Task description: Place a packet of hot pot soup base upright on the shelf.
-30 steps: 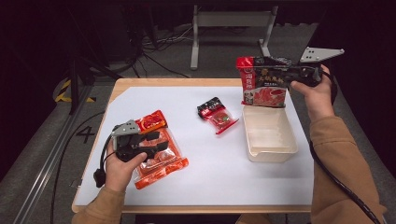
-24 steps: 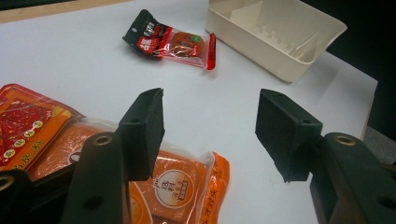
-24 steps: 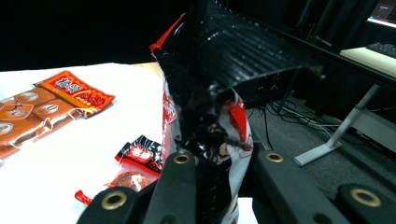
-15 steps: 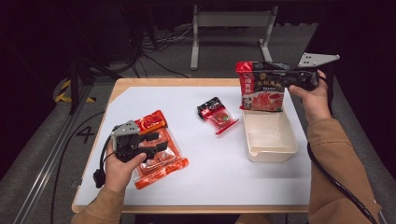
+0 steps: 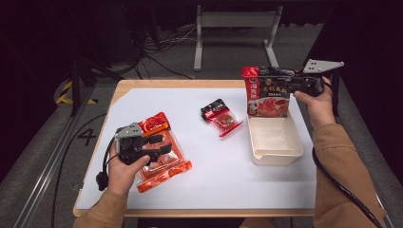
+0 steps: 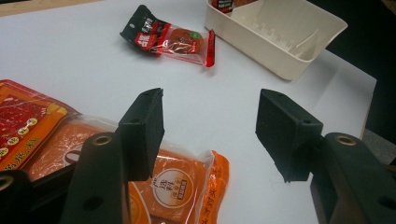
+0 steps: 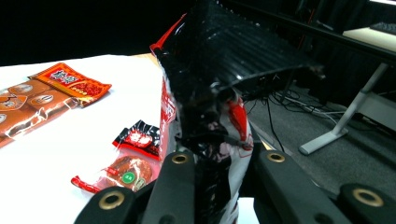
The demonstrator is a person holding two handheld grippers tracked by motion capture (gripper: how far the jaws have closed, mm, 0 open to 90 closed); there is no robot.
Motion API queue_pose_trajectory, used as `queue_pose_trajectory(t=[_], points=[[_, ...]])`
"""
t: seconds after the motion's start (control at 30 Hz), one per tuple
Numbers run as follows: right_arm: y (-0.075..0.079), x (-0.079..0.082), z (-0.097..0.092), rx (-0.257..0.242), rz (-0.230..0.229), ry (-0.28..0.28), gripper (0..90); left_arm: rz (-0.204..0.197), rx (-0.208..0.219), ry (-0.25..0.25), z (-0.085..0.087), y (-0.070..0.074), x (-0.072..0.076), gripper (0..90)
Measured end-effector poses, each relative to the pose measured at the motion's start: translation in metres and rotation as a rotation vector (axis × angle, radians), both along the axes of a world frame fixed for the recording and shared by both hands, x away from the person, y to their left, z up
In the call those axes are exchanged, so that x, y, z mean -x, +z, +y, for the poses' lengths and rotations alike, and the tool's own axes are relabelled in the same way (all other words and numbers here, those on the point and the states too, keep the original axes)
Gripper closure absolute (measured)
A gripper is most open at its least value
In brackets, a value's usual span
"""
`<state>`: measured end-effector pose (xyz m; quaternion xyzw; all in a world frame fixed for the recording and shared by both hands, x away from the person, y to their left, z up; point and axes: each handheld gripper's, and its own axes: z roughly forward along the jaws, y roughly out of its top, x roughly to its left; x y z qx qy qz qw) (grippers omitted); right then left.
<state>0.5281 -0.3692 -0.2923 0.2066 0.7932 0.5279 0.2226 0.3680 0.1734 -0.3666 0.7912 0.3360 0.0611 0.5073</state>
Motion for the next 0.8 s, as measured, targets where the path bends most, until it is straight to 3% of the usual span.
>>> queue_pose_trajectory(t=[0.13,0.27,0.47,0.6,0.8], points=[[-0.007,0.000,0.000,0.009,0.016,0.000,80.5,-0.004,-0.004,-0.006,0.000,0.000,-0.002,42.9],[-0.012,0.000,0.002,-0.021,0.014,-0.004,79.5,0.000,-0.003,-0.009,-0.002,0.000,-0.003,42.8],[-0.024,-0.001,0.005,0.020,0.064,-0.027,77.6,0.001,0.000,-0.012,-0.002,0.000,-0.003,42.8],[-0.033,0.003,-0.003,-0.035,0.074,-0.052,76.9,0.007,-0.009,-0.019,-0.003,-0.002,-0.004,42.2],[-0.036,0.007,-0.008,-0.027,0.083,-0.089,76.4,0.009,-0.012,-0.020,-0.006,-0.002,-0.004,41.4]])
